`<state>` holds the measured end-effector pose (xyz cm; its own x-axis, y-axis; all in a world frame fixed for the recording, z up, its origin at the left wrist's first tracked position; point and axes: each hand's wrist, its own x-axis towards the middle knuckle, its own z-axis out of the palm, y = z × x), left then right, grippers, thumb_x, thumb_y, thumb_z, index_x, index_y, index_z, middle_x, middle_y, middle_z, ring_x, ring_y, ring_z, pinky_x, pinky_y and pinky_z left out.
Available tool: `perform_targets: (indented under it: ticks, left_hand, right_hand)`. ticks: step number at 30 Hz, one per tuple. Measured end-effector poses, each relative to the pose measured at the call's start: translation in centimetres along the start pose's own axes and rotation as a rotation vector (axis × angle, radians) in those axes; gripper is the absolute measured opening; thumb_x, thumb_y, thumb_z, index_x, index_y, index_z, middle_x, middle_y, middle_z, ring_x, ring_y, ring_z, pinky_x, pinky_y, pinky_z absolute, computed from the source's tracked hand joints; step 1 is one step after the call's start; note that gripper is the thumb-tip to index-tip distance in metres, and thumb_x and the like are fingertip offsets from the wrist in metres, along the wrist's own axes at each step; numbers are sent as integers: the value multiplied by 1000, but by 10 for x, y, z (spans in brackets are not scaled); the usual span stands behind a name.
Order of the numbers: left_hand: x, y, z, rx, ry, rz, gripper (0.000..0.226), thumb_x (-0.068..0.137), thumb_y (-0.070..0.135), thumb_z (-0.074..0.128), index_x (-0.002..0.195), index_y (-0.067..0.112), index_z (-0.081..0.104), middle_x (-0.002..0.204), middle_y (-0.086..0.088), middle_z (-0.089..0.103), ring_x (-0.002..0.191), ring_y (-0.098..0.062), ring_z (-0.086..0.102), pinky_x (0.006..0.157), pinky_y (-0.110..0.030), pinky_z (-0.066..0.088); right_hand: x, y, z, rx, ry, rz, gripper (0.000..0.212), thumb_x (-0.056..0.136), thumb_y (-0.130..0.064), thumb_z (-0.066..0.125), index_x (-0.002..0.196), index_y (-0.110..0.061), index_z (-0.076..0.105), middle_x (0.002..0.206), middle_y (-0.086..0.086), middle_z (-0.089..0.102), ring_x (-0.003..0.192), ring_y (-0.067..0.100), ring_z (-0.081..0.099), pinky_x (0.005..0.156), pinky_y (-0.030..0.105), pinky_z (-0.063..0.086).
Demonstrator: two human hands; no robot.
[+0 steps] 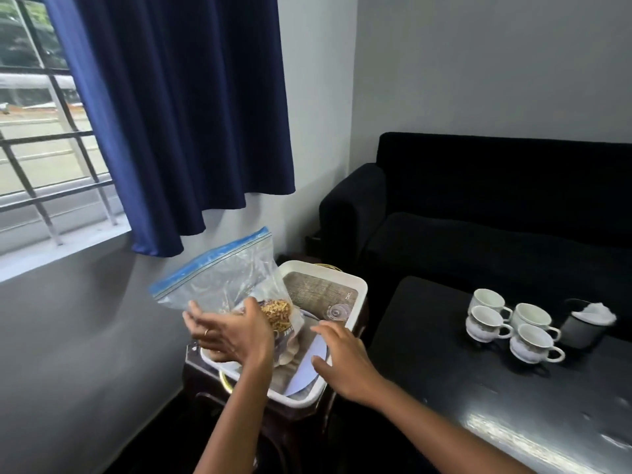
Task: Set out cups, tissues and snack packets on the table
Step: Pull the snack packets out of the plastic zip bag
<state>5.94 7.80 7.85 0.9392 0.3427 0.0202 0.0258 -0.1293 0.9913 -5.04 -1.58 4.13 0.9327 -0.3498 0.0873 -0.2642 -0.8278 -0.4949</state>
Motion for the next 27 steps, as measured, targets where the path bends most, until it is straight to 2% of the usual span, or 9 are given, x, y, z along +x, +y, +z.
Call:
perform_targets:
  ticks: [5, 10, 13, 15, 18, 20, 22, 24, 27]
  left_hand:
    - [32, -12, -1, -197, -25, -345, 98, 81, 28, 72, 151, 17, 4, 158, -12, 12, 144, -30, 19, 114, -44, 17]
    - [64, -26, -8, -301, -169, -357, 85, 82, 25, 72, 149, 15, 20, 153, -6, 32, 135, -28, 38, 108, -38, 32]
    - [64, -26, -9, -303, -279, -308, 53, 83, 21, 72, 128, 3, 50, 129, -15, 56, 106, -27, 56, 83, -30, 44]
    - [55, -22, -8, -302, -323, -238, 31, 83, 18, 72, 107, 5, 58, 103, -10, 63, 79, -18, 57, 63, -25, 43]
    - [41, -17, -4, -273, -455, -73, 18, 79, 11, 73, 82, 14, 56, 83, 2, 63, 80, -22, 59, 59, -25, 45]
    - [33, -12, -2, -205, -574, 38, 25, 69, 20, 79, 83, 15, 59, 88, -6, 66, 88, -28, 62, 68, -36, 53]
    - [25, -8, -3, -54, -653, 167, 50, 53, 42, 73, 93, 14, 63, 102, -16, 65, 102, -35, 60, 87, -51, 51]
    - [19, -8, -1, 53, -757, 282, 62, 45, 52, 67, 95, 14, 67, 102, -16, 67, 107, -37, 59, 93, -57, 46]
    - [16, -11, 2, 275, -862, 446, 49, 52, 55, 72, 86, 21, 68, 87, -4, 66, 95, -29, 61, 89, -51, 47]
  right_hand:
    - [19, -22, 23, 116, -83, 28, 67, 92, -24, 47, 150, -20, 14, 159, 0, 12, 144, 19, 17, 117, 36, 18]
    - [33, -33, 46, 178, -213, 104, 86, 91, -32, 53, 150, -24, -10, 160, 4, -6, 146, 28, 12, 116, 44, 22]
    - [39, -35, 58, 221, -257, 159, 89, 90, -35, 53, 149, -23, -12, 160, 2, -9, 146, 26, 13, 115, 42, 24]
    - [40, -35, 63, 233, -242, 193, 88, 89, -31, 52, 149, -24, -11, 160, 1, -7, 145, 24, 18, 113, 41, 27]
    - [41, -29, 65, 262, -184, 234, 79, 87, -21, 50, 150, -21, 2, 159, 2, 12, 138, 26, 34, 106, 38, 36]
    - [39, -23, 61, 388, -104, 250, 61, 84, -10, 48, 142, -15, 28, 145, 8, 41, 125, 28, 49, 100, 37, 44]
    - [36, -16, 50, 523, 31, 289, 40, 83, -1, 47, 121, -15, 51, 117, 1, 59, 103, 16, 59, 85, 20, 49]
    - [33, -10, 34, 668, 155, 362, 28, 85, -1, 50, 105, -18, 59, 101, -6, 59, 87, 4, 56, 70, 8, 43]
    - [31, 8, 6, 803, 288, 574, 22, 84, -17, 47, 96, -10, 63, 99, 6, 66, 91, 20, 61, 78, 31, 48]
